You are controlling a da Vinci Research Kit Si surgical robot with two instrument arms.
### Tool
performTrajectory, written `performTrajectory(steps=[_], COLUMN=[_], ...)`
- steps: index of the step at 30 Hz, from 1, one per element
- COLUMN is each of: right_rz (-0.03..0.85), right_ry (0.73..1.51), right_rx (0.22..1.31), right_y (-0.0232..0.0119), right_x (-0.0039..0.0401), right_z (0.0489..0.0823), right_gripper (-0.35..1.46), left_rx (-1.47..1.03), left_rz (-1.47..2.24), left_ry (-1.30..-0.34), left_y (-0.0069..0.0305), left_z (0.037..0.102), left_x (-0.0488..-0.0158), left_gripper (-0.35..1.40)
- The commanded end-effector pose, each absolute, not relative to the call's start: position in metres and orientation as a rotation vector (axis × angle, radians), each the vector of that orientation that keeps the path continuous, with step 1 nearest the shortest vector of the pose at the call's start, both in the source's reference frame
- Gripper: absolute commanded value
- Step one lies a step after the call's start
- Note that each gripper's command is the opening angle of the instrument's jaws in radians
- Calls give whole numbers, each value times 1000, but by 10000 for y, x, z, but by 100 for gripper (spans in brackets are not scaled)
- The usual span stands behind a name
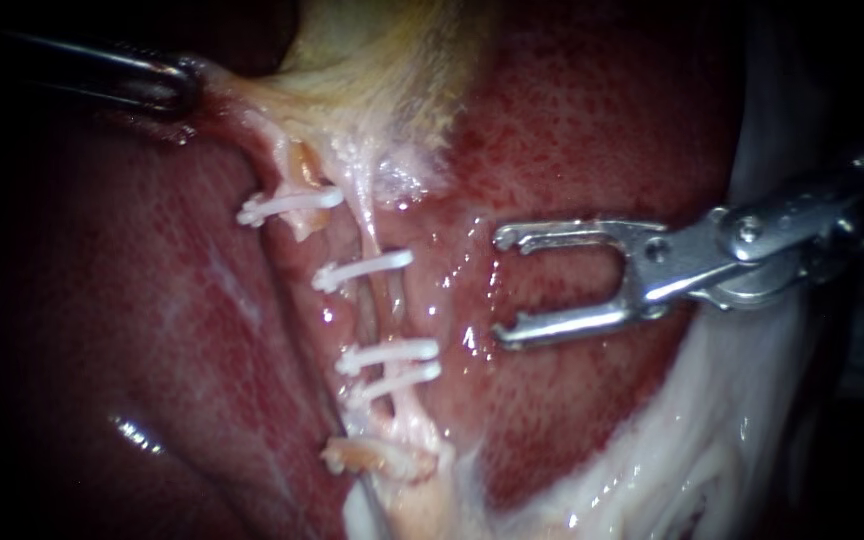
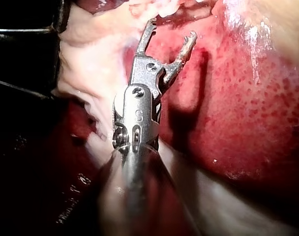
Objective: Going back third clip right tube
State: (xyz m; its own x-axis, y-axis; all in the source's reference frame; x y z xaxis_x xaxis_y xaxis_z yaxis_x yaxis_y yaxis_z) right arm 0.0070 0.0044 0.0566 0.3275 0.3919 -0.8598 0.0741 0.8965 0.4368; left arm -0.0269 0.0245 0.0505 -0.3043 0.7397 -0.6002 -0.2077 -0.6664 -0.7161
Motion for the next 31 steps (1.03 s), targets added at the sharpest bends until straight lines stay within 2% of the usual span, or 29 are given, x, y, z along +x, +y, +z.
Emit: performTrajectory(steps=[1,9,19,31], right_rz=[209,202,199,199], right_ry=[1230,1233,1234,1234], right_rx=[435,442,443,444], right_y=[43,41,40,40], right_x=[68,56,51,49], right_z=[567,565,564,563], right_gripper=[50,50,50,50], left_rx=[-1324,-1329,-1314,-1311], left_rz=[2015,2027,2041,2043], left_ry=[-700,-682,-711,-714], left_y=[245,237,227,228], left_z=[507,531,568,567], left_x=[-269,-282,-303,-301], left_gripper=[-35,-35,-35,-35])
